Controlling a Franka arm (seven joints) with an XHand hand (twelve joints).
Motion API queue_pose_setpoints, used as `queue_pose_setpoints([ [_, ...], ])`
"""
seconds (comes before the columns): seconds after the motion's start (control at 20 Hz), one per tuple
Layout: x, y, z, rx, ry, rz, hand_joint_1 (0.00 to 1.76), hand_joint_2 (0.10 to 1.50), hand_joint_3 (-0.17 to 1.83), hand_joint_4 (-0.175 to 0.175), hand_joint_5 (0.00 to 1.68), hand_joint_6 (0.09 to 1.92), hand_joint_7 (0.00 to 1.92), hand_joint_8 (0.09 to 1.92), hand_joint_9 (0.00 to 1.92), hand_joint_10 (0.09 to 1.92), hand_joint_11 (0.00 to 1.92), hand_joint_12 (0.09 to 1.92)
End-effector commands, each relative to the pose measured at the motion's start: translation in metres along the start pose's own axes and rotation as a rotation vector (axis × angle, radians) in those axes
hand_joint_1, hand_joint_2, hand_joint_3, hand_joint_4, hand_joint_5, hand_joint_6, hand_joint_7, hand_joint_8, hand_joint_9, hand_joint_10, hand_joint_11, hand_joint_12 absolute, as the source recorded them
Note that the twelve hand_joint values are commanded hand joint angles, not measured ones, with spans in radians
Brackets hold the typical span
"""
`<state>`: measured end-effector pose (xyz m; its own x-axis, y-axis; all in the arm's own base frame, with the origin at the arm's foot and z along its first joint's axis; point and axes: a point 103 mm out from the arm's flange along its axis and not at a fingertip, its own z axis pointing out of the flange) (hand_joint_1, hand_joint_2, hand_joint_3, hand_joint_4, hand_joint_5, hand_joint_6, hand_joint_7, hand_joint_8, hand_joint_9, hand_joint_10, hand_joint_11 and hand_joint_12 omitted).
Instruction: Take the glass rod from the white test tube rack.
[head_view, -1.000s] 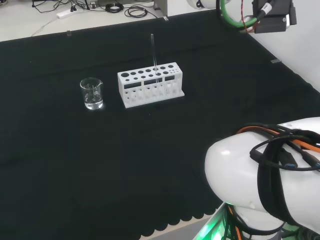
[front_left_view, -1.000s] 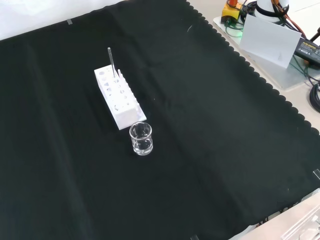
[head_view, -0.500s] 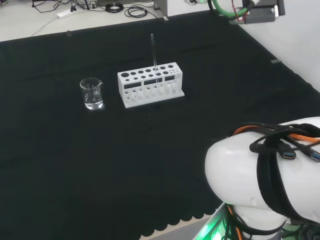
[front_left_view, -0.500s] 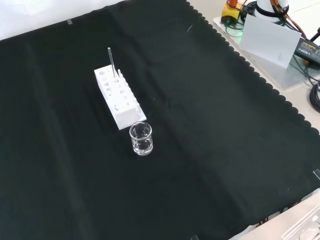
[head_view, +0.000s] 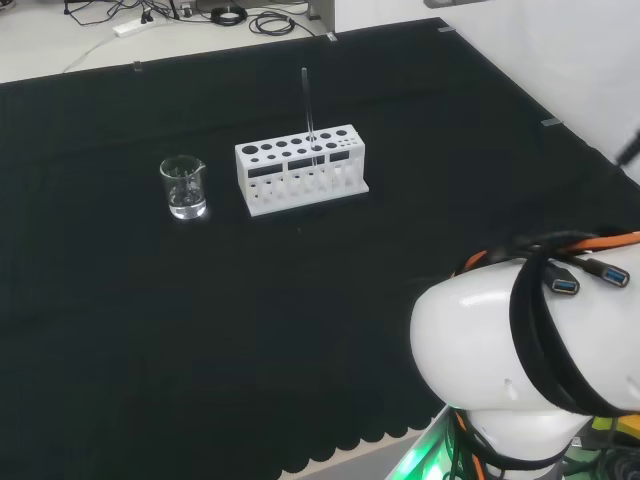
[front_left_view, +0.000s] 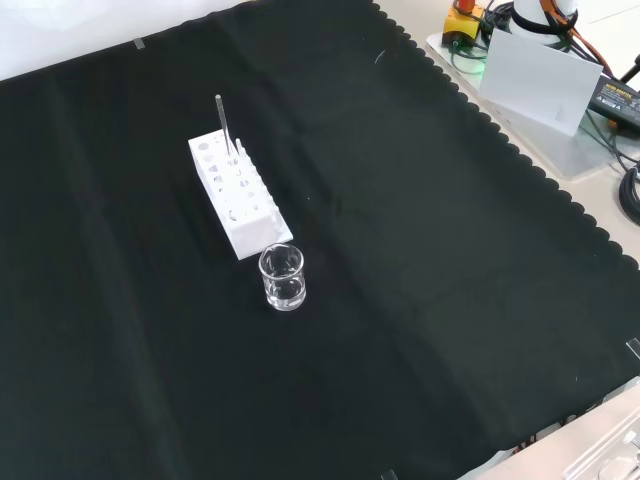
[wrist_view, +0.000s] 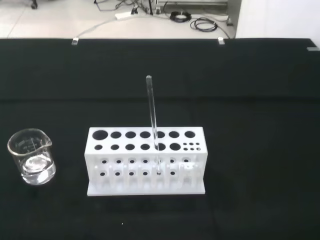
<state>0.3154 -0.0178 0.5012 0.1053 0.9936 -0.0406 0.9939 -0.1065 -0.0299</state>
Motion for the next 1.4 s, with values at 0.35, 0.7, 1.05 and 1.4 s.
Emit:
queue_pose_setpoints([
  [0.35, 0.03, 0.092, 0.012, -0.007, 0.008, -0.127, 0.48, 0.99, 0.39, -0.131, 0.36, 0.09, 0.33, 0.8, 0.42, 0.76, 0.25, 1.35],
  [0.7, 0.035, 0.138, 0.049, 0.073, -0.036, -0.115, 0.48, 1.0, 0.4, -0.131, 0.37, 0.09, 0.35, 0.8, 0.46, 0.76, 0.31, 1.34],
  [1.05, 0.03, 0.182, 0.091, 0.091, 0.019, -0.142, 0.48, 1.02, 0.42, -0.133, 0.38, 0.09, 0.38, 0.8, 0.59, 0.72, 0.38, 1.31],
  [1.4, 0.032, 0.21, 0.118, 0.078, 0.034, -0.164, 0.47, 1.04, 0.43, -0.141, 0.45, 0.12, 0.43, 0.79, 0.84, 0.73, 0.58, 1.27],
])
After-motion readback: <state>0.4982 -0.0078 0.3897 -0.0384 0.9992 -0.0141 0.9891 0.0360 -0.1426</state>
